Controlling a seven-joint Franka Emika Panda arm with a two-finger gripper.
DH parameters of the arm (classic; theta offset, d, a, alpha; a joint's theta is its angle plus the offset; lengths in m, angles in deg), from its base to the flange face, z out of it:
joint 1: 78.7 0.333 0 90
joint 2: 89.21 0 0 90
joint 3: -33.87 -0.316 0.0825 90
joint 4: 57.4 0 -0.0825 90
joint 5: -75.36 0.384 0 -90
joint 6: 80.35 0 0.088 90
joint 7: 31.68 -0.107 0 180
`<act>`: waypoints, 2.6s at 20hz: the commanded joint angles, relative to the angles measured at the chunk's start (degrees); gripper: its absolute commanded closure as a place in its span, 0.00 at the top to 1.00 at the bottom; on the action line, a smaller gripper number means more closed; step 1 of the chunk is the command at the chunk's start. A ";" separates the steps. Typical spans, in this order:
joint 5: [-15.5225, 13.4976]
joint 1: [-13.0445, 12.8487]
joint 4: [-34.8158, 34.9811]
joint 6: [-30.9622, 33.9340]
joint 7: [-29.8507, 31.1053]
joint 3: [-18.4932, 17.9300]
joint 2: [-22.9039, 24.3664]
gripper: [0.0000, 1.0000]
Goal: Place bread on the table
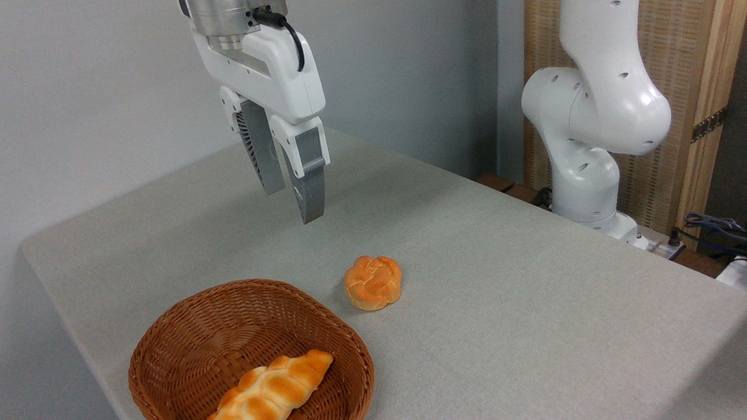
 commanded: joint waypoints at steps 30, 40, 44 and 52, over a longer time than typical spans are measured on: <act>-1.79 2.09 14.21 -35.19 2.77 -3.67 -8.62 1.00; -1.87 2.09 14.30 -36.69 3.12 -3.05 -13.10 1.00; -3.80 2.09 14.21 -36.78 2.43 -2.96 -13.81 0.33; -4.34 2.09 14.12 -36.69 2.16 -2.96 -13.72 0.26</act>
